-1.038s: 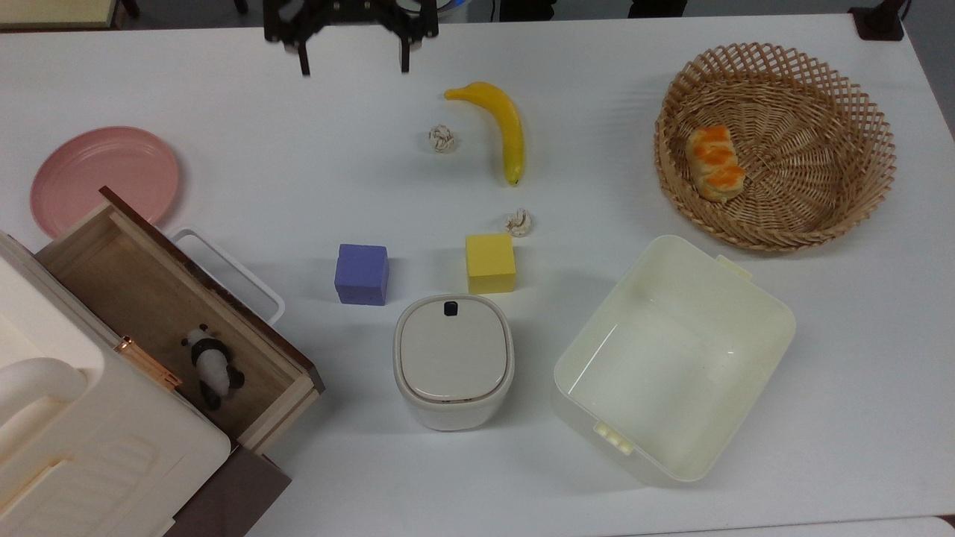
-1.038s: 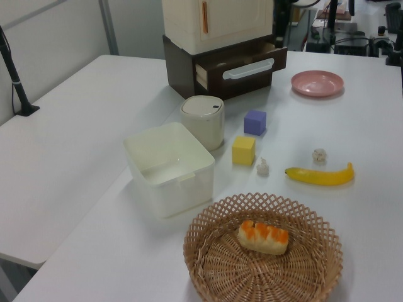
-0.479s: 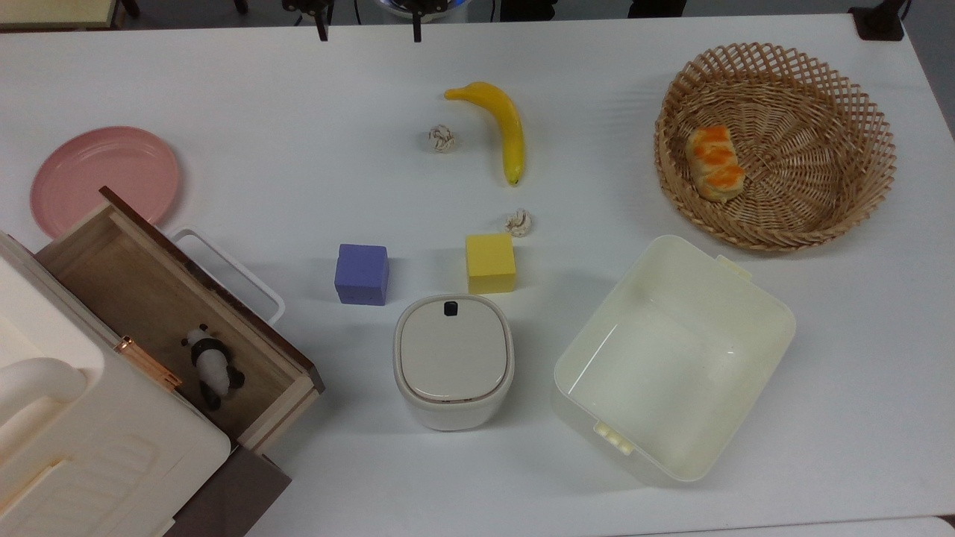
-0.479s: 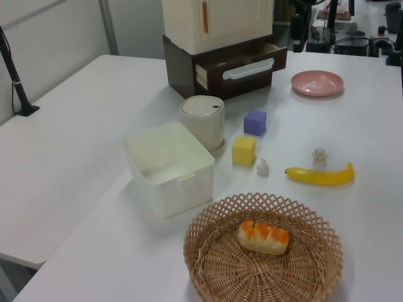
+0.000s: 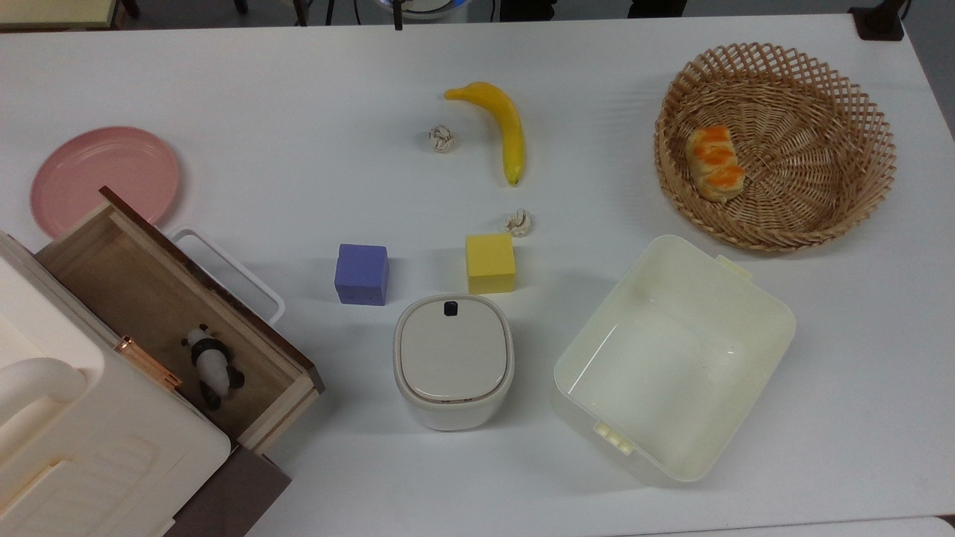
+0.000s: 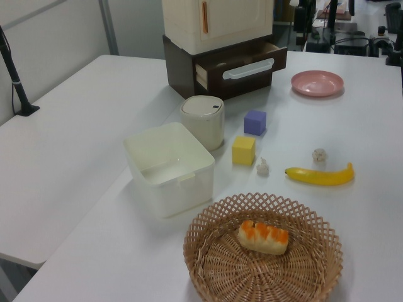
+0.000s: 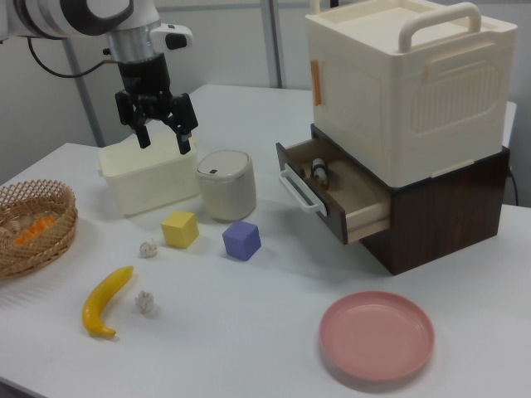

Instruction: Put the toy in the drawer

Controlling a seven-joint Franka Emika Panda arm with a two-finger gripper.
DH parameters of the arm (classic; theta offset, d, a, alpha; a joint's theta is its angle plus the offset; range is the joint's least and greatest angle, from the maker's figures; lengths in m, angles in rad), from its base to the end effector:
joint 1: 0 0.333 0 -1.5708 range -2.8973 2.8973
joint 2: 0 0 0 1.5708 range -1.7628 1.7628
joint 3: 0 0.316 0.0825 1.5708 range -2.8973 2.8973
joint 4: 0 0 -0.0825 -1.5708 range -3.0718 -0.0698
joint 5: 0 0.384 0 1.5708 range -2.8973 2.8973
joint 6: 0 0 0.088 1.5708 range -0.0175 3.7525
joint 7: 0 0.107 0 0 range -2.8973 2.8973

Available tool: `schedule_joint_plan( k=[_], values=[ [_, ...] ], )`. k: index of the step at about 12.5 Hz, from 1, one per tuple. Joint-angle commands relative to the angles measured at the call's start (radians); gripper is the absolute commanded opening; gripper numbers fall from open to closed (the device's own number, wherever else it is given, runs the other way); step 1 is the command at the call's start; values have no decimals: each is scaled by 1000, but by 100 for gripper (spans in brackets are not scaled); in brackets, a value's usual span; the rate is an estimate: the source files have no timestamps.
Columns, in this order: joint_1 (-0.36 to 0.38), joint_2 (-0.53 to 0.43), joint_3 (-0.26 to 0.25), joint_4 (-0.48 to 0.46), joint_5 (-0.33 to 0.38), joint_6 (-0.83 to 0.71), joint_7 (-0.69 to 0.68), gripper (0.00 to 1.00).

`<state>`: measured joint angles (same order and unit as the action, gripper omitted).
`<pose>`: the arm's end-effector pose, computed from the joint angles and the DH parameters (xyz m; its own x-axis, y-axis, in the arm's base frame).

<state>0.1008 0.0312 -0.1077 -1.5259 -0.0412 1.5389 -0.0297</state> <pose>0.5611 -0.0074 0.6256 0.9996 0.0214 -0.0193 0.0223 -0.9988 0.0440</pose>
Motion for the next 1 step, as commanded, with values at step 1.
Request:
schedule_joint_plan(
  k=[1],
  values=[
    [20, -25, -20, -16, 4, 1, 5, 100]
  ],
)
